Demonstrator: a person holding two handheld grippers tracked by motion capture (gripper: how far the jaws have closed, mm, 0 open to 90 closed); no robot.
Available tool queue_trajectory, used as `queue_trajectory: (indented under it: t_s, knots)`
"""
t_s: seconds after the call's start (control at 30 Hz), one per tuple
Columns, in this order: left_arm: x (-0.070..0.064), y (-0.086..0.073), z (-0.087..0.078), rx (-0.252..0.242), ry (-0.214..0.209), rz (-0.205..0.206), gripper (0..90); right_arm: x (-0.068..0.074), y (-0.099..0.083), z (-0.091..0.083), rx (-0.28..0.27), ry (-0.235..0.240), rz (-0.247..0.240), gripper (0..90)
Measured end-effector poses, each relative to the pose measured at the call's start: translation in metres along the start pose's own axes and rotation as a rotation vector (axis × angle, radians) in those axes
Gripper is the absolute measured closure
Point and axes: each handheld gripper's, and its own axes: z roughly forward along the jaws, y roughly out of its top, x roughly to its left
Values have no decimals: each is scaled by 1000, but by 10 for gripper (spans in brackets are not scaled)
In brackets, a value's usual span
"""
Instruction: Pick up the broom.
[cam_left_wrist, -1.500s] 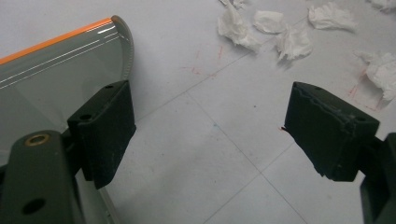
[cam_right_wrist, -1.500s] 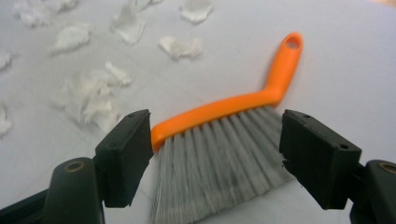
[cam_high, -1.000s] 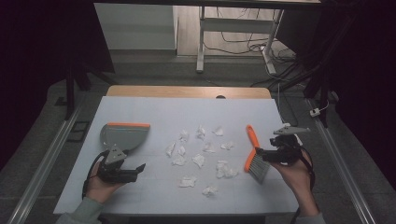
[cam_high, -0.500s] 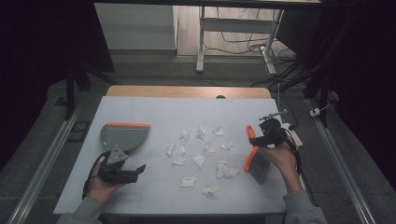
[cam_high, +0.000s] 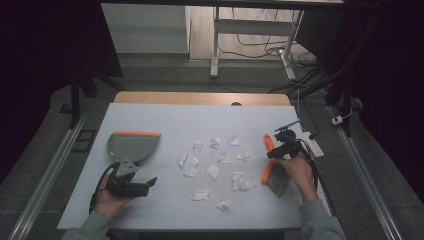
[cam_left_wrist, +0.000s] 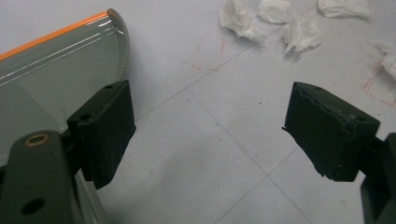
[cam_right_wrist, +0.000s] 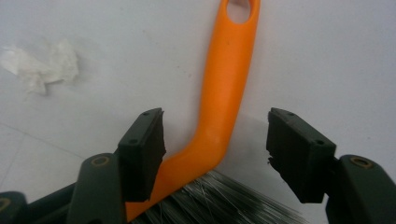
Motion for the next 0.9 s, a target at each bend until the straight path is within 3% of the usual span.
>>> queue_trajectory:
  t_s: [0.13,0.3,0.5,0.67,0.9]
  knots:
    - [0,0,0,2,-2,3,171,1,1,5,25,-16,0,423]
    - [0,0,0,1,0,2,170,0,4,10,50,6,46,521]
    - [0,0,0,2,-1,3,170,4,9,12,73,-61,81,652]
    - [0,-1,-2,-4,2,2,170,9,8,11,66,-82,50,697]
    - [0,-2,-2,-2,1,2,169,6,6,11,44,-50,13,700]
